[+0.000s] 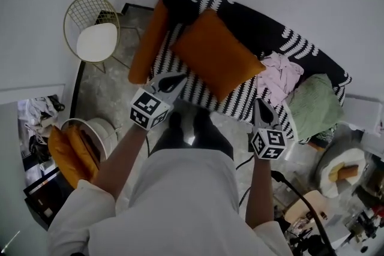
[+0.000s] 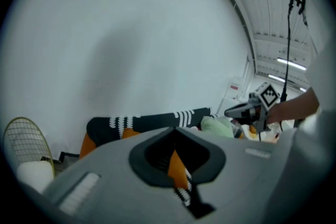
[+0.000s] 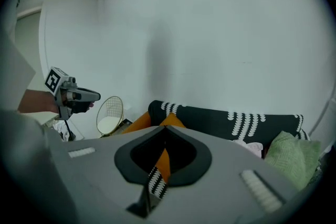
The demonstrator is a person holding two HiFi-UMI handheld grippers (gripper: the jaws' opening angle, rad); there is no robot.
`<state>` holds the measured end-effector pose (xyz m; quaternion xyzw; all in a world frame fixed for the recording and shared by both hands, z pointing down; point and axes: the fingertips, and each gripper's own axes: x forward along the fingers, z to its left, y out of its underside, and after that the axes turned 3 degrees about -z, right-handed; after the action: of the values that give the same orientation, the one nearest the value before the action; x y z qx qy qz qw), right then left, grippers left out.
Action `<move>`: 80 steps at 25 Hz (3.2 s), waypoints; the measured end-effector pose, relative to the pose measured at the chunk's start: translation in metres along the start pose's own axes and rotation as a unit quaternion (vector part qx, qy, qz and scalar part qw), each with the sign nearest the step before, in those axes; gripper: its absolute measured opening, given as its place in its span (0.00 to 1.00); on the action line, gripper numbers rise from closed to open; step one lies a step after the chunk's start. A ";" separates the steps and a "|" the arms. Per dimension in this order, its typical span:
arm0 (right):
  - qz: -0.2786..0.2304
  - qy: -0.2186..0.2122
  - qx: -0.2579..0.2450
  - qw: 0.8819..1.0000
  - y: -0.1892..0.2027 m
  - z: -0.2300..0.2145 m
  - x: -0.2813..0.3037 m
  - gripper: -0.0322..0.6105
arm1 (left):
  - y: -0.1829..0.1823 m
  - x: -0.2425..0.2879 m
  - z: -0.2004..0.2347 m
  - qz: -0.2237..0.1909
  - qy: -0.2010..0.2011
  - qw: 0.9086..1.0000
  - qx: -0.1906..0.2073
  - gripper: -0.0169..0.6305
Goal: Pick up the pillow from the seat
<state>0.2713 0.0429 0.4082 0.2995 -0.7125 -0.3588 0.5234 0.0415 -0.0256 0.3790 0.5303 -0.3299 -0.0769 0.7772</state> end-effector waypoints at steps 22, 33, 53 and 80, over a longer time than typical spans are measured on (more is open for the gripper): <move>0.080 -0.078 -0.018 0.994 0.046 -0.083 0.145 0.08 | 0.072 0.124 0.066 0.033 -0.052 0.996 -0.068 0.03; 0.110 -0.102 -0.038 0.988 0.065 -0.086 0.202 0.11 | 0.116 0.158 0.092 0.040 -0.062 0.990 -0.118 0.03; 0.179 -0.091 -0.082 0.976 0.133 -0.101 0.315 0.21 | 0.247 0.216 0.169 0.073 -0.063 0.975 -0.202 0.10; 0.236 -0.108 -0.211 0.942 0.213 -0.143 0.455 0.71 | 0.421 0.298 0.214 0.089 -0.150 0.883 -0.436 0.54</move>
<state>0.2735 -0.2304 0.8536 -0.0350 -0.7230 -0.3977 0.5638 0.0468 -0.1521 0.9229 0.0879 -0.4215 -0.2218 0.8749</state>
